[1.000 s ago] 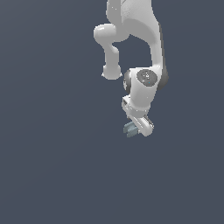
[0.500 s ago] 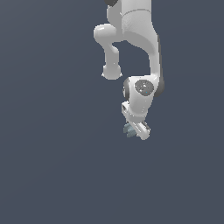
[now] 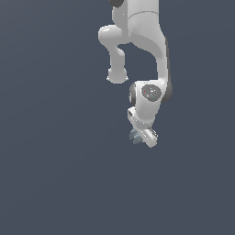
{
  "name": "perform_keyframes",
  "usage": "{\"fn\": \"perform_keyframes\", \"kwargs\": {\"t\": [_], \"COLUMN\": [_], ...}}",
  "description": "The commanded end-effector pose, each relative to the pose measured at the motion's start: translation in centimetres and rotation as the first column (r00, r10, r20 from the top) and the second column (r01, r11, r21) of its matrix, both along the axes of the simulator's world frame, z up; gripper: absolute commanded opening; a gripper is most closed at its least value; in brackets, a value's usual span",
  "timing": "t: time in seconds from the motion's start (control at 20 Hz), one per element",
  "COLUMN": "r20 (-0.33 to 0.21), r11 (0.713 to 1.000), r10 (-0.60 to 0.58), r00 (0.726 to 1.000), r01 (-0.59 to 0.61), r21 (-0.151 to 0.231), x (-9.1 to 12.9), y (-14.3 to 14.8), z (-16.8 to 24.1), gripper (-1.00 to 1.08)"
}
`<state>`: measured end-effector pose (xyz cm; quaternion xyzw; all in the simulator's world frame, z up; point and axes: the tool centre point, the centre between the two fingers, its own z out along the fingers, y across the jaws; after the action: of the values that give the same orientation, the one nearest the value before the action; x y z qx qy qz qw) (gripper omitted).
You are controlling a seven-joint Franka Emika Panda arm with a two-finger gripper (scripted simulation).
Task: Pick up the object and move it to a goal position.
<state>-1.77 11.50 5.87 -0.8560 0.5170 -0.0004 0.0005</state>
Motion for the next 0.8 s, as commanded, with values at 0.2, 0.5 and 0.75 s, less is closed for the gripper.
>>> {"fn": "perform_keyframes", "kwargs": {"t": [0.2, 0.5, 0.75], "r20": [0.0, 0.0, 0.0], "r11": [1.0, 1.0, 1.0], "r10": [0.0, 0.0, 0.0], "r00": [1.0, 1.0, 1.0], "r01": [0.0, 0.0, 0.0], "r21": [0.0, 0.0, 0.001], "x": [0.0, 0.2, 0.4], "y": [-0.1, -2.5, -6.8], "z": [0.1, 1.6, 4.4], "gripper": [-1.0, -1.0, -1.0]}}
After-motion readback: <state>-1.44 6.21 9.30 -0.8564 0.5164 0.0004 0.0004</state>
